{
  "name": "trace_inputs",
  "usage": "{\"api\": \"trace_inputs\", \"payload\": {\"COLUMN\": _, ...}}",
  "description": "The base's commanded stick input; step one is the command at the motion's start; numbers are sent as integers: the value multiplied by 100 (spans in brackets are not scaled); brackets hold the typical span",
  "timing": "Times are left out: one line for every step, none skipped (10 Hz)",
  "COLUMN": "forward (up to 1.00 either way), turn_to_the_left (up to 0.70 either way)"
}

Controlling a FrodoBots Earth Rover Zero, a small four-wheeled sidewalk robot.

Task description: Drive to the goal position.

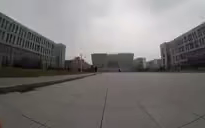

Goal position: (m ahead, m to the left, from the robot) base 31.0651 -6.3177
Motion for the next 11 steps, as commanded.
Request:
{"api": "trace_inputs", "payload": {"forward": 70, "turn_to_the_left": -1}}
{"api": "trace_inputs", "payload": {"forward": 70, "turn_to_the_left": -1}}
{"api": "trace_inputs", "payload": {"forward": 70, "turn_to_the_left": -1}}
{"api": "trace_inputs", "payload": {"forward": 70, "turn_to_the_left": -1}}
{"api": "trace_inputs", "payload": {"forward": 70, "turn_to_the_left": -1}}
{"api": "trace_inputs", "payload": {"forward": 70, "turn_to_the_left": -1}}
{"api": "trace_inputs", "payload": {"forward": 70, "turn_to_the_left": -1}}
{"api": "trace_inputs", "payload": {"forward": 70, "turn_to_the_left": -1}}
{"api": "trace_inputs", "payload": {"forward": 70, "turn_to_the_left": -1}}
{"api": "trace_inputs", "payload": {"forward": 70, "turn_to_the_left": -1}}
{"api": "trace_inputs", "payload": {"forward": 70, "turn_to_the_left": -1}}
